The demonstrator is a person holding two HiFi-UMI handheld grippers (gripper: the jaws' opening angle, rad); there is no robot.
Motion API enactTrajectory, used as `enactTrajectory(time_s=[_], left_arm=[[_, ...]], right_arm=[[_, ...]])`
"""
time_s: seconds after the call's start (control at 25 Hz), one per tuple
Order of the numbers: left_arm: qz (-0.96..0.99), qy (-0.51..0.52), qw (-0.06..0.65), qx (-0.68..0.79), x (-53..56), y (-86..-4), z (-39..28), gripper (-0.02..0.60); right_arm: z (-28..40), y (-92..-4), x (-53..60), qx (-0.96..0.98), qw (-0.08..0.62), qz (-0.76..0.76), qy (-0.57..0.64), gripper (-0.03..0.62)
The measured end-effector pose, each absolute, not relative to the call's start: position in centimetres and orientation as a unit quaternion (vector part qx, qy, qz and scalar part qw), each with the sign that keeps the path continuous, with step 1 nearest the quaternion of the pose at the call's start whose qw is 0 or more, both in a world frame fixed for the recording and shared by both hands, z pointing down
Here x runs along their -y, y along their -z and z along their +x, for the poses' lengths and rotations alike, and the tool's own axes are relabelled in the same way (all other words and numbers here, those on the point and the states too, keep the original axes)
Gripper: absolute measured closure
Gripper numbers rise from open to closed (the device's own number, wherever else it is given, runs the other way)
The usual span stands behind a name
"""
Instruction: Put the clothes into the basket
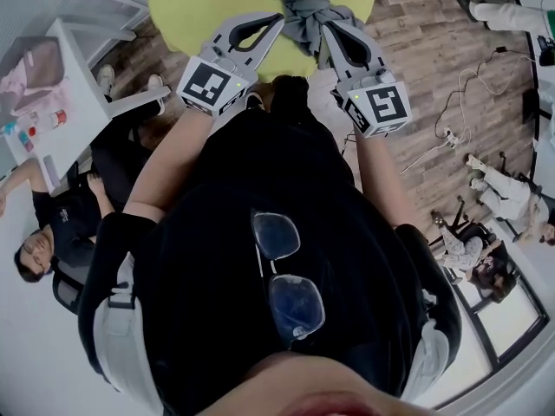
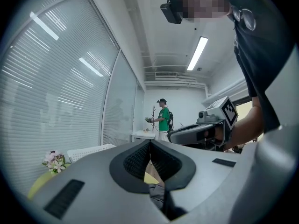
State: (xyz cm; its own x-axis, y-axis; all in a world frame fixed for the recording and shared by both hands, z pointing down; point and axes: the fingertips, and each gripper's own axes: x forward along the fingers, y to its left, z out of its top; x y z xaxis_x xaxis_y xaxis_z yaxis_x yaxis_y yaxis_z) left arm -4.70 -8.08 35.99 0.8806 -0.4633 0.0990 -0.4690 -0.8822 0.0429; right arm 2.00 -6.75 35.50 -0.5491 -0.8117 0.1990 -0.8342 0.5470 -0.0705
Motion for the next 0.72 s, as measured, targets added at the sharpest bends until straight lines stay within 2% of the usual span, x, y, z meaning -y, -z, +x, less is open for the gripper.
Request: enactTrajectory(time_s=[0.44,0.72], left_arm=[[0.963,-0.035,0.069,0.256,15.2,-40.4,-1.3,0.571],[0.966,-0.054,0.052,0.248,17.9,-42.8,1.5,0.571]], right_arm=[[6.0,-41.4,14.0,0.867,0.094,0.472,-0.125,0.568],[7.7,-45.0,18.1,0.862,0.099,0.465,-0.175,0.568]])
